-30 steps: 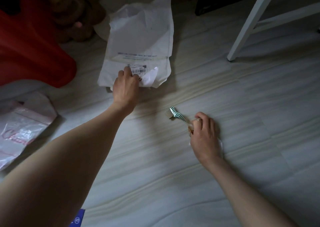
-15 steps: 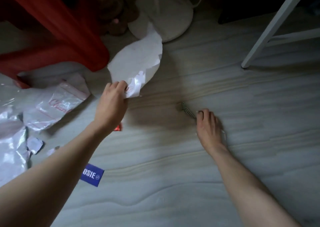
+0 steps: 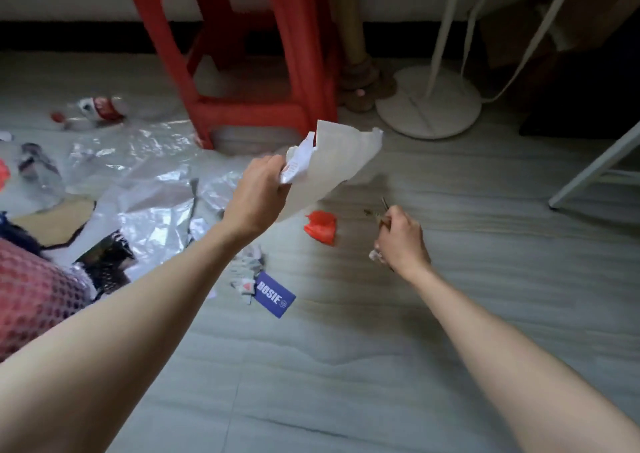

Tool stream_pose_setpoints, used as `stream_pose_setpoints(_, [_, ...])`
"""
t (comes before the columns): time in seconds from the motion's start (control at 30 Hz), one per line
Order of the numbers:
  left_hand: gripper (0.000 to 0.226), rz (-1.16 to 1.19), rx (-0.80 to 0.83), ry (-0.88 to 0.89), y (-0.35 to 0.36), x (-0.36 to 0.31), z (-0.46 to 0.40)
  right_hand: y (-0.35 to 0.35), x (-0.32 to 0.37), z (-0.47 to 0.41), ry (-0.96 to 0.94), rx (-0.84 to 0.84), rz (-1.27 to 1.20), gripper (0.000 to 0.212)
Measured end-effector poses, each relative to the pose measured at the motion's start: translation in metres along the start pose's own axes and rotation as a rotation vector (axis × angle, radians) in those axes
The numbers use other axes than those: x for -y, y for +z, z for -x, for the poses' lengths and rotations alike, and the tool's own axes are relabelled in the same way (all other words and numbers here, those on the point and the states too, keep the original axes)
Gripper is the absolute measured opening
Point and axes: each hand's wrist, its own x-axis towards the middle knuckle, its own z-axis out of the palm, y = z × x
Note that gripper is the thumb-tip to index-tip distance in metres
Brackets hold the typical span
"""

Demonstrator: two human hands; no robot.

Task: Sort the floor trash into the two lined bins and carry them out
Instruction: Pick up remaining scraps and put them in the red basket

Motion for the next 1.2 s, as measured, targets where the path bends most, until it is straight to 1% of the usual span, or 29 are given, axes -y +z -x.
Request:
stream_pose_setpoints(0.13, [0.018, 0.02, -0.177, -0.086, -0.083, 0.05, 0.005, 0.009, 0.095, 0.006, -0.147, 0.009, -0.013, 0.012])
stream_pose_setpoints(0.17, [0.018, 0.032, -0.231, -0.092, -0.104, 0.064, 0.01, 0.012, 0.121, 0.008, -0.197, -0.002, -0.025, 0.014])
stream_pose_setpoints(0.23, [0.019, 0.028, -0.327, -0.088, -0.146, 0.089, 0.024, 0.018, 0.174, 0.015, -0.304, -0.036, -0.065, 0.026])
stream_pose_setpoints(0.27, [0.019, 0.017, -0.359, -0.087, -0.163, 0.099, 0.033, 0.021, 0.197, 0.018, -0.344, -0.053, -0.088, 0.027])
stream_pose_setpoints(0.33, [0.018, -0.009, -0.438, -0.094, -0.2, 0.123, 0.051, 0.028, 0.245, 0.028, -0.412, -0.075, -0.107, 0.019])
stream_pose_setpoints(0.43, [0.017, -0.09, -0.549, -0.134, -0.259, 0.159, 0.085, 0.045, 0.317, 0.047, -0.5, -0.08, -0.155, 0.011])
stream_pose_setpoints(0.57, [0.014, -0.182, -0.704, -0.192, -0.326, 0.194, 0.133, 0.066, 0.392, 0.077, -0.573, -0.058, -0.22, 0.015])
stream_pose_setpoints(0.7, [0.007, -0.35, -0.765, -0.257, -0.369, 0.215, 0.177, 0.089, 0.454, 0.106, -0.655, -0.028, -0.279, 0.017])
stream_pose_setpoints(0.73, [0.01, -0.411, -0.759, -0.279, -0.375, 0.218, 0.187, 0.096, 0.467, 0.113, -0.676, -0.017, -0.285, 0.018])
stream_pose_setpoints(0.83, [0.019, -0.573, -0.675, -0.368, -0.377, 0.228, 0.211, 0.112, 0.49, 0.131, -0.718, 0.003, -0.303, 0.018])
stream_pose_setpoints(0.9, [0.025, -0.613, -0.595, -0.419, -0.37, 0.233, 0.225, 0.124, 0.496, 0.142, -0.726, 0.025, -0.307, 0.019])
stream_pose_setpoints(0.97, [0.03, -0.56, -0.438, -0.513, -0.356, 0.236, 0.234, 0.134, 0.493, 0.149, -0.723, 0.05, -0.294, 0.018])
stream_pose_setpoints(1.07, [0.032, -0.469, -0.152, -0.656, -0.322, 0.242, 0.245, 0.149, 0.479, 0.153, -0.732, 0.103, -0.252, 0.015])
stream_pose_setpoints(1.2, [0.035, -0.355, 0.048, -0.694, -0.277, 0.254, 0.255, 0.161, 0.458, 0.154, -0.775, 0.128, -0.146, 0.012])
